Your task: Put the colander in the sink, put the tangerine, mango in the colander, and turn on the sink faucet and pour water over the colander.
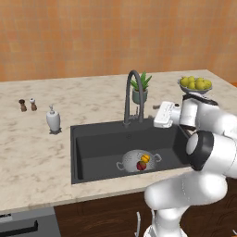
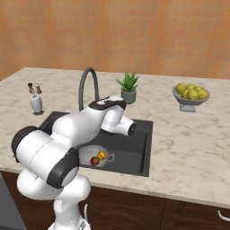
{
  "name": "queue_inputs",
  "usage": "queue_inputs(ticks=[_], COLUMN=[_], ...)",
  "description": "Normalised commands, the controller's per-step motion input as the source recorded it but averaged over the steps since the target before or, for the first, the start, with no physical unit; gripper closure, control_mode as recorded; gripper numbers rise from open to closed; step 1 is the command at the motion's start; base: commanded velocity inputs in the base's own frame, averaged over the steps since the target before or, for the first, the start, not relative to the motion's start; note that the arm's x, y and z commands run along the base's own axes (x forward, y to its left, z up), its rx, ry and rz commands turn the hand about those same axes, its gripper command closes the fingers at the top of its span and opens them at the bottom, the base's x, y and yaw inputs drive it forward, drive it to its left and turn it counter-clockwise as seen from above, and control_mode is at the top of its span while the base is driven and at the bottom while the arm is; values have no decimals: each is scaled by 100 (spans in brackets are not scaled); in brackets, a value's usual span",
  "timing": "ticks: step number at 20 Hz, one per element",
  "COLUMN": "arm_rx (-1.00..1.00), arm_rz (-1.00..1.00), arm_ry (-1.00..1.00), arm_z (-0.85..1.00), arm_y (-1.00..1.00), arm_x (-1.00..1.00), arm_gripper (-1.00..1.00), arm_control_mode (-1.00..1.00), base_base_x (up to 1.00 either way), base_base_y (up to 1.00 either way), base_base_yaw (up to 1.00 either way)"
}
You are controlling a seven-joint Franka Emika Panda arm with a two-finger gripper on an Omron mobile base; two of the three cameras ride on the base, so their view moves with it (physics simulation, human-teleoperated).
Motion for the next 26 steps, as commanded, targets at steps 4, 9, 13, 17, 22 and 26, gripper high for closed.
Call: queue_inputs(ticks=[4,9,13,17,22,26], arm_rx=[5,1,0,0,0,0], arm_rz=[0,0,0,0,0,0], arm_ry=[0,0,0,0,0,0], arm_z=[-10,-12,-21,-25,-30,-25], arm_y=[-2,0,1,3,0,0], arm_x=[38,33,40,44,46,45], arm_gripper=[-100,-100,-100,-100,-100,-100], arm_control_mode=[-100,-100,-100,-100,-100,-100], base_base_x=[0,0,0,0,0,0], base_base_y=[0,0,0,0,0,0], base_base_yaw=[0,0,0,0,0,0])
